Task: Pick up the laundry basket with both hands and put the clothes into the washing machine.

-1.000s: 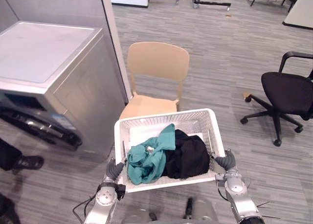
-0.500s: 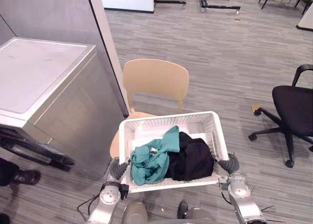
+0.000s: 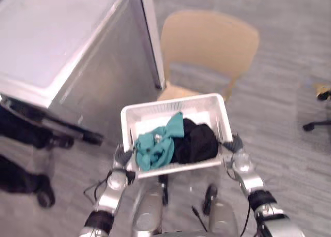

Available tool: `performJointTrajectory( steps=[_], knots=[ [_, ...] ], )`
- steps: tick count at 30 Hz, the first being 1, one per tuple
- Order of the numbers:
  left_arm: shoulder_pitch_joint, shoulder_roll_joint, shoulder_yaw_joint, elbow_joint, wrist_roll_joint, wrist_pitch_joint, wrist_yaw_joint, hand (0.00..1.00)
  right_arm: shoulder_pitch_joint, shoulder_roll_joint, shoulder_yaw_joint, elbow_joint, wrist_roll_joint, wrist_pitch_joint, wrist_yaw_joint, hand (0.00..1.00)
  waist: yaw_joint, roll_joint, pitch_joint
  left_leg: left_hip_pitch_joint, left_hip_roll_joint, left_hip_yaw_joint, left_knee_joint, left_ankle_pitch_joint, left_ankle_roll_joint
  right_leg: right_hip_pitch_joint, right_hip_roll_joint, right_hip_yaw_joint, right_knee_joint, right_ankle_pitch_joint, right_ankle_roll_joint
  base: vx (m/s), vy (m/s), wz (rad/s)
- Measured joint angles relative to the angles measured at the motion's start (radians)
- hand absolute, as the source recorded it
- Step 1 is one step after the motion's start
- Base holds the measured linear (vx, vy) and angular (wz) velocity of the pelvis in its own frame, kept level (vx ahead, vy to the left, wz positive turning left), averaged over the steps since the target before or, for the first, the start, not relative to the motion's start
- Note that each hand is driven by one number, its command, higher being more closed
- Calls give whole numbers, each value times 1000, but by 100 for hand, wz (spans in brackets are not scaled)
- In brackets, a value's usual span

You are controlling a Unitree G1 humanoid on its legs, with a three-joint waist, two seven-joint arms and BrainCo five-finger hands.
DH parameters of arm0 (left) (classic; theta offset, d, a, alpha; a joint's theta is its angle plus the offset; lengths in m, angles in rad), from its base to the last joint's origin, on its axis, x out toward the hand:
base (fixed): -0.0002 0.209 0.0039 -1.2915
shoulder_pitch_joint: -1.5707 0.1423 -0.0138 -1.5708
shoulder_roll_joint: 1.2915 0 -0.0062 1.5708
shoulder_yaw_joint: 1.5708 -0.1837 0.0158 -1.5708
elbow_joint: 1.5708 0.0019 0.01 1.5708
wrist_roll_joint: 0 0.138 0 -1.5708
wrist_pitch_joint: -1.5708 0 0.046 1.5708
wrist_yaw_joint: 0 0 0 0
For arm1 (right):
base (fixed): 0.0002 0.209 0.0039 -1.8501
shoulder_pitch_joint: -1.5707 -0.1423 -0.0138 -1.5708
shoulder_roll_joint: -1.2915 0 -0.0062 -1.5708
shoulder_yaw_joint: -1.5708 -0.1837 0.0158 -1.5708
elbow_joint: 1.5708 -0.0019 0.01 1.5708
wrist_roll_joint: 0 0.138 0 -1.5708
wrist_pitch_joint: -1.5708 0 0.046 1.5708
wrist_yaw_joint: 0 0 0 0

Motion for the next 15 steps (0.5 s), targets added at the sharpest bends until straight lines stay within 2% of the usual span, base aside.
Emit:
performJointTrajectory(
  steps=[2,4,5,7,8,11,15],
  knots=[
    [-74,3,12,50,-19,0,10,100,-95,-5,4,72,17,4,-6,100,2,-13,36,-49,1,16,-30,17,-3,-81,-14,8,31,-2,4,-182,-50,17],
    [-128,2,21,92,-34,0,30,100,-136,-2,5,73,34,1,-23,100,3,-15,38,-113,6,19,-17,46,-2,-152,-17,13,60,5,-6,-89,-25,-2],
    [-174,4,46,119,-43,0,38,100,-167,0,7,65,34,-4,-37,100,2,-27,44,-142,11,26,1,47,-1,-183,-16,22,72,9,-8,-63,-1,-15],
    [-257,4,64,134,-59,0,52,100,-211,4,2,63,36,0,-59,100,3,-30,46,-197,35,43,43,49,2,-221,-10,26,85,16,-4,-59,5,-17],
    [-318,11,78,135,-59,-2,66,0,-229,3,-4,43,39,0,-78,0,2,-32,48,-234,43,43,67,49,2,-250,-6,25,91,21,-12,-74,6,-11],
    [-449,19,130,137,-69,-19,72,0,-258,16,-28,-28,74,-2,-115,0,-1,-42,59,-305,64,45,98,49,2,-313,7,25,103,30,-23,-44,-11,-13],
    [-513,20,170,144,-81,-33,101,0,-260,33,-35,-80,115,-5,-125,0,-2,-53,78,-318,81,46,102,47,4,-323,18,17,105,30,-27,-17,-45,-6]
  ],
)
